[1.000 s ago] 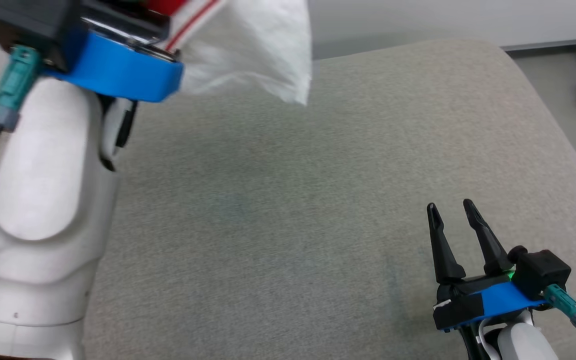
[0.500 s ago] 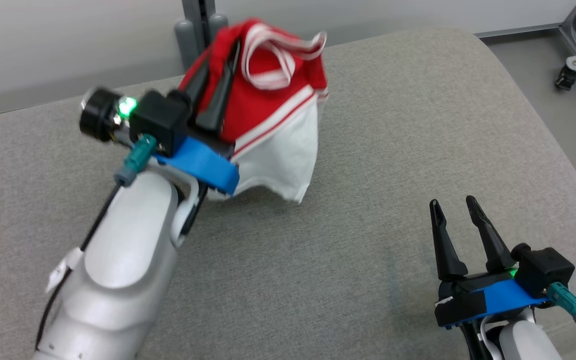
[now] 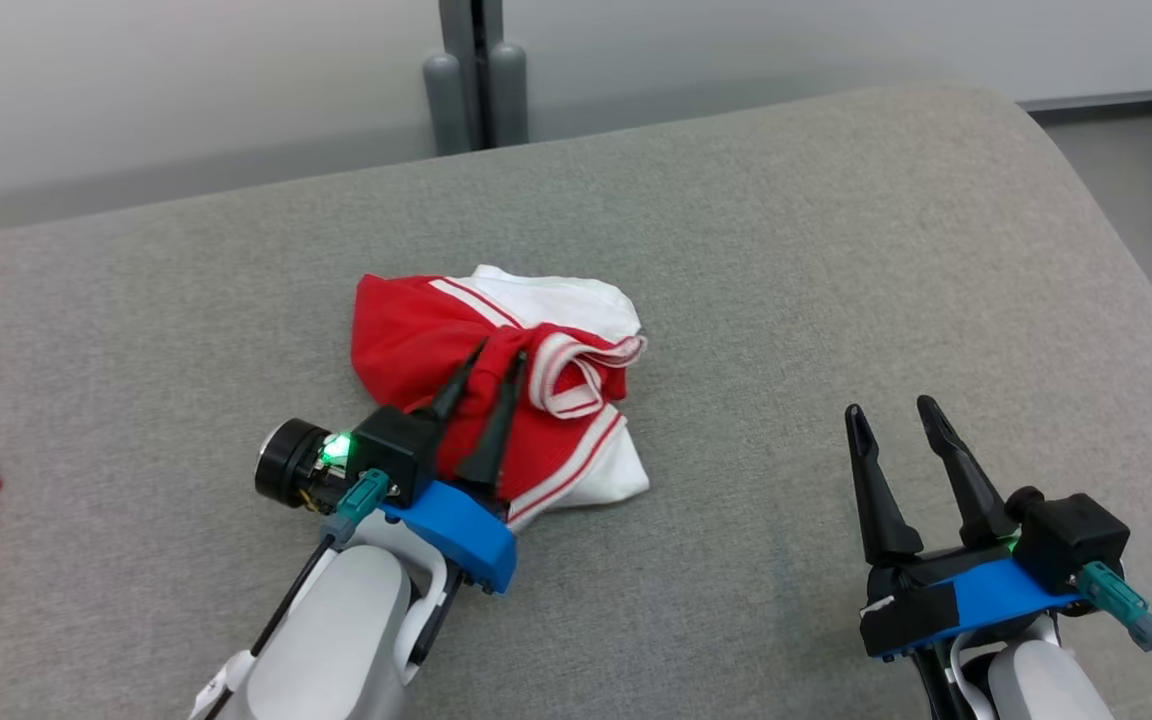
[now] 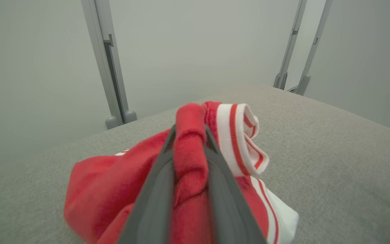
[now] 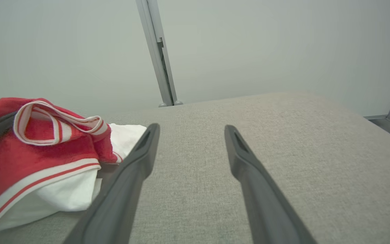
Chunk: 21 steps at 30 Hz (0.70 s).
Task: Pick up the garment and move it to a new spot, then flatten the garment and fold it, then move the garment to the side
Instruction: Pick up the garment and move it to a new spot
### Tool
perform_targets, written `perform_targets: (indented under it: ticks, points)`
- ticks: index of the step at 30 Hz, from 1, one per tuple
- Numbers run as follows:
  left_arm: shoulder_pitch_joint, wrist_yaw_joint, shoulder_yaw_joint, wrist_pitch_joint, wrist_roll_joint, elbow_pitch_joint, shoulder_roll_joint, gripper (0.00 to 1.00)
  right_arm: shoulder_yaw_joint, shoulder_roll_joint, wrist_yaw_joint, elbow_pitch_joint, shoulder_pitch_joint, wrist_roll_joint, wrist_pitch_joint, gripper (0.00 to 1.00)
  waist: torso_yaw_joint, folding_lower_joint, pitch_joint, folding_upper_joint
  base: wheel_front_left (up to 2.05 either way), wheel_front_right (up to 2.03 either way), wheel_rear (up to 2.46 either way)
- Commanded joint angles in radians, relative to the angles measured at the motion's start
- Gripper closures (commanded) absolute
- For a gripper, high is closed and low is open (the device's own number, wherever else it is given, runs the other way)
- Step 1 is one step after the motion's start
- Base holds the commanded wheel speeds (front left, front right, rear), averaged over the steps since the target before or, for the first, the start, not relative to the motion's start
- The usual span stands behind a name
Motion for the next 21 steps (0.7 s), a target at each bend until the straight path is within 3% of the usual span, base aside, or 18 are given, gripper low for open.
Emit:
perform_targets:
  ticks: [1,9,21]
  points:
    - [0.0,0.001,0.005,-0.005,0.006,-0.019,-0.004,0.0,-0.003,-0.005,0.0,0.003,0.007,-0.005,-0.003,0.0,0.006,0.0,-0.007,0.0,0.0,0.0,0.0]
    - [0.049,0.009,0.075,-0.004,0.018,-0.189,-0.022,0.0,-0.011,-0.005,0.0,0.019,0.038,-0.017,-0.003,0.0,0.069,0.0,-0.075,0.0,0.0,0.0,0.0]
    - [0.222,0.033,0.315,-0.004,0.057,-0.326,0.009,0.0,-0.037,-0.005,0.0,0.028,0.087,-0.033,-0.003,0.0,0.173,0.0,-0.135,0.0,0.0,0.0,0.0]
